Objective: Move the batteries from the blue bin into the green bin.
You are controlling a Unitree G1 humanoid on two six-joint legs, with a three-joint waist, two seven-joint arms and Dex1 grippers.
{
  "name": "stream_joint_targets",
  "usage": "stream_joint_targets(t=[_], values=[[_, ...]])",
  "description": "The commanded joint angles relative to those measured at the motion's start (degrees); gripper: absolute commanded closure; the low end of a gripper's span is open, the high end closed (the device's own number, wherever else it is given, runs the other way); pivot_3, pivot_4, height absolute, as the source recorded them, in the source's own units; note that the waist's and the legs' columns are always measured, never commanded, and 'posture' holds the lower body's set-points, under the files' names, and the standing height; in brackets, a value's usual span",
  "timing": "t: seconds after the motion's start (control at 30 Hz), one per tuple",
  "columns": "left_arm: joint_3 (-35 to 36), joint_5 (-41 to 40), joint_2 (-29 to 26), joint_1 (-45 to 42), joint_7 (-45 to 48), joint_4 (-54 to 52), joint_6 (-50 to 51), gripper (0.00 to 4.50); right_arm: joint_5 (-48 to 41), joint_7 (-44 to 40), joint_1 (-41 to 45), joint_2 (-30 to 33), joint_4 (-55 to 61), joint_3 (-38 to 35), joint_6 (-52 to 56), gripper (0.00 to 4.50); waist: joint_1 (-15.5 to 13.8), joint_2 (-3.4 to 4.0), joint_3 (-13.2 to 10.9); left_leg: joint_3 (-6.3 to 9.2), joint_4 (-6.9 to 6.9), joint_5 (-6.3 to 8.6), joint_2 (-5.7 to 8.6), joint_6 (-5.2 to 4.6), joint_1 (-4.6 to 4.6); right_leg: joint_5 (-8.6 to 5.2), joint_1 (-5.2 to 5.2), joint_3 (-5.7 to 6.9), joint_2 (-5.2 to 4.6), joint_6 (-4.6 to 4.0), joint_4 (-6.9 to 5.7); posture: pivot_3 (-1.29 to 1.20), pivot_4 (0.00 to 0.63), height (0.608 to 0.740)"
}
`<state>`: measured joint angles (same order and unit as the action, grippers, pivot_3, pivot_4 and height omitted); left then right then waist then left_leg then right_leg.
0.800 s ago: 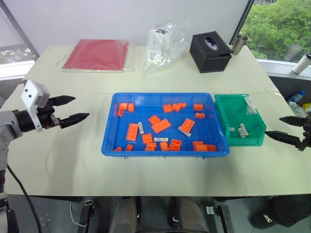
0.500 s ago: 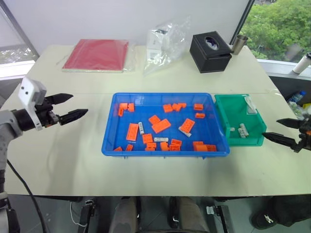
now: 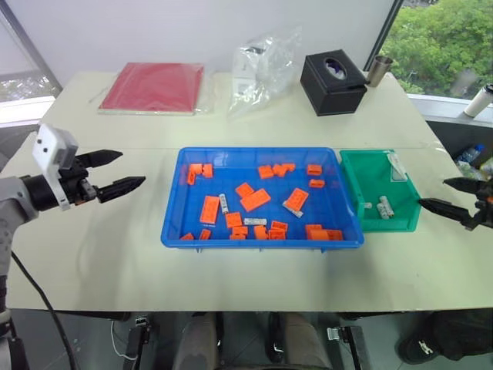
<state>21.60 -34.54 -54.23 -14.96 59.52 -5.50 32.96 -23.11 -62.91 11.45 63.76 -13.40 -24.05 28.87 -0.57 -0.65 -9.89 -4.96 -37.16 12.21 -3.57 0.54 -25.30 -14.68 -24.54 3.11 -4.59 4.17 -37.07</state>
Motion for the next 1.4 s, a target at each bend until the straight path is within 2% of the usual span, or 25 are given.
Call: stream_joint_targets(t=[0.03, 0.2, 0.33, 0.37, 0.5, 0.67, 0.83, 1.0, 1.4], values=[[0.6, -2.6, 0.0, 0.5, 0.4, -5.0, 1.3, 0.0, -3.5, -1.1, 5.3, 1.6, 7.4, 1.4, 3.6, 0.03, 0.2, 0.04, 0.0, 0.0, 0.0, 0.0, 0.0, 0.0, 0.0, 0.0, 0.0, -0.01, 0.0, 0.0, 0.0, 0.0, 0.15, 0.736], [-2.4, -5.4, -1.0, -0.2, 3.5, -9.9, 3.5, 0.0, -7.5, 1.5, 22.7, -4.9, 19.6, 14.0, 12.4, 0.03, 1.3, 0.15, -0.1, 0.07, 0.02, 0.0, -0.06, 0.0, 0.0, 0.02, -0.05, 0.0, 0.1, -0.02, -0.06, 0.0, 0.15, 0.736], [-3.9, -5.7, -1.3, -0.4, 5.0, -11.1, 3.5, 0.0, -4.4, 6.0, 33.2, -15.7, 23.2, 27.1, 16.6, 0.03, 1.4, 0.13, -0.1, 0.08, 0.07, 0.0, -0.06, 0.0, -0.04, 0.04, -0.09, 0.01, 0.12, 0.01, -0.06, 0.0, 0.15, 0.736], [-4.1, -5.6, -1.3, -0.5, 5.3, -11.2, 3.5, 0.0, -3.8, 6.6, 34.4, -17.2, 22.9, 28.7, 17.2, 0.03, 1.4, 0.13, -0.1, 0.08, 0.07, 0.0, -0.05, 0.0, -0.06, 0.06, -0.11, 0.01, 0.11, 0.04, -0.07, 0.0, 0.15, 0.736], [-3.9, -5.3, -1.8, 0.9, 6.1, -12.2, 3.0, 0.0, 2.9, 11.9, 39.5, -32.4, 16.8, 42.0, 16.9, 0.03, 1.4, 0.11, -0.1, 0.02, 0.0, -0.01, 0.0, -0.01, -0.17, 0.11, -0.18, 0.01, 0.04, 0.13, -0.11, 0.0, 0.15, 0.736], [-2.3, -5.4, -2.8, 3.0, 6.4, -13.4, 3.4, 0.0, 9.0, 15.2, 40.8, -41.7, 9.8, 49.1, 15.3, 0.03, 1.0, 0.1, -0.1, 0.07, -0.01, -0.01, 0.03, 0.0, -0.21, 0.12, -0.17, 0.04, 0.03, 0.14, -0.16, 0.0, 0.15, 0.736], [-1.1, -5.3, -3.8, 5.3, 6.6, -14.1, 3.0, 0.0, 14.9, 16.5, 42.6, -46.9, 1.7, 52.9, 11.3, 0.03, 1.4, 0.08, -0.1, 0.04, -0.04, -0.01, 0.03, 0.0, -0.15, 0.12, -0.14, 0.03, 0.01, 0.14, -0.16, 0.0, 0.15, 0.736], [0.4, -6.6, -3.5, 5.3, 5.3, -14.9, 4.3, 0.0, 19.9, 15.2, 43.7, -48.4, -3.9, 55.0, 6.0, 0.03, 1.4, 0.08, -0.1, 0.05, 0.01, -0.01, 0.0, 0.0, -0.14, 0.12, -0.16, 0.04, 0.05, 0.14, -0.18, 0.0, 0.15, 0.736], [-0.8, -6.9, -3.5, 4.1, 4.2, -14.7, 4.1, 0.0, 23.2, 9.7, 41.6, -49.6, -3.4, 56.3, 5.2, 0.03, 1.4, 0.08, -0.1, 0.04, 0.01, -0.01, 0.0, 0.0, -0.13, 0.12, -0.15, 0.04, 0.05, 0.14, -0.18, 0.0, 0.15, 0.736]])
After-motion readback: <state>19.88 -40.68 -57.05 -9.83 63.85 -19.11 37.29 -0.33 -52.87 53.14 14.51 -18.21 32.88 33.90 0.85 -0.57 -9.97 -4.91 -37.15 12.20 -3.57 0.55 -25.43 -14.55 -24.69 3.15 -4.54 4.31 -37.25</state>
